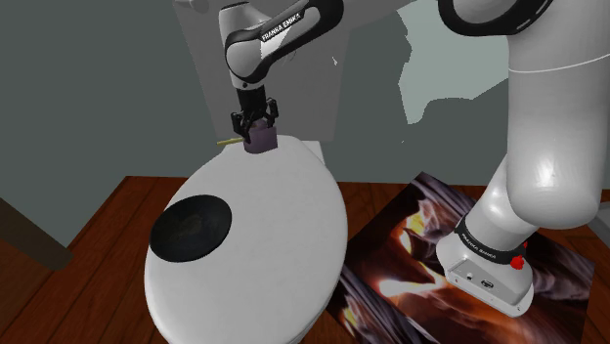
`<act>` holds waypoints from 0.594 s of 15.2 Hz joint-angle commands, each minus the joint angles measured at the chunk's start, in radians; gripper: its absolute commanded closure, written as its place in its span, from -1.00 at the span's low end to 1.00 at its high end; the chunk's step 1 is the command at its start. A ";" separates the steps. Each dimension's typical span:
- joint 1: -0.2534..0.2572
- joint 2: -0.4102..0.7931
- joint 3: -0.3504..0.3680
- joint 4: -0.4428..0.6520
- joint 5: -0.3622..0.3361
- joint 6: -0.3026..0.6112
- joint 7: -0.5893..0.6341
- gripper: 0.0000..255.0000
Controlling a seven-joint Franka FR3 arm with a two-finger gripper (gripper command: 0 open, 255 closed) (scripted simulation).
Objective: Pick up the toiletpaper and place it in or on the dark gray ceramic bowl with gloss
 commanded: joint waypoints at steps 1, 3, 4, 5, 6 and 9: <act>0.000 0.000 0.000 0.000 0.000 0.000 0.000 1.00; 0.000 0.000 0.000 0.000 0.000 0.000 0.000 1.00; 0.000 0.000 0.000 0.000 0.000 0.000 0.000 1.00; 0.000 -0.005 0.000 0.005 0.001 -0.011 -0.001 1.00; 0.000 -0.011 0.001 0.011 0.002 -0.022 -0.001 1.00; -0.001 -0.026 0.002 0.030 0.004 -0.056 -0.002 1.00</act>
